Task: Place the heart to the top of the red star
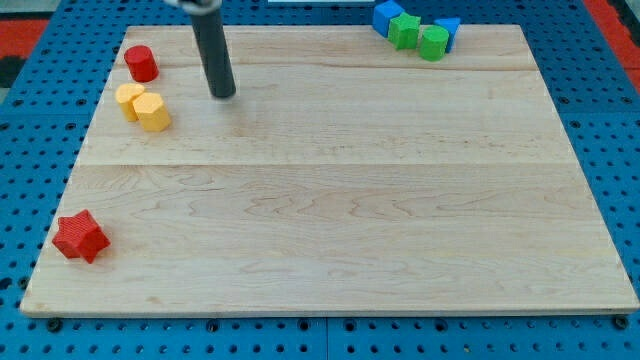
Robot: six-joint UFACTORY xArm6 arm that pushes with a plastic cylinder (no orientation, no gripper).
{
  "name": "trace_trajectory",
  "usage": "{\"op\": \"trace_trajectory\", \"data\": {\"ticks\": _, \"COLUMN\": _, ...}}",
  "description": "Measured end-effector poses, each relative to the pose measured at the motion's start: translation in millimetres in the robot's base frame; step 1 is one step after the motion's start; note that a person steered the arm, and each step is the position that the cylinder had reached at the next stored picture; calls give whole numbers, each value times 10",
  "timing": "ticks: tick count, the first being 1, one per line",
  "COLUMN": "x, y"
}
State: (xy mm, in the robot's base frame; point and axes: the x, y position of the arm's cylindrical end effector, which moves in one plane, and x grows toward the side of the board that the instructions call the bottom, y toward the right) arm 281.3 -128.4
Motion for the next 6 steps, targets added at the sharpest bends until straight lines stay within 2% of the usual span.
{"op": "trace_trajectory", "data": {"ticks": 1, "x": -681, "y": -488}}
{"op": "trace_trajectory", "data": {"ticks": 2, "x": -535, "y": -1041}}
{"op": "trace_trajectory", "data": {"ticks": 6, "x": 1757, "y": -1074}}
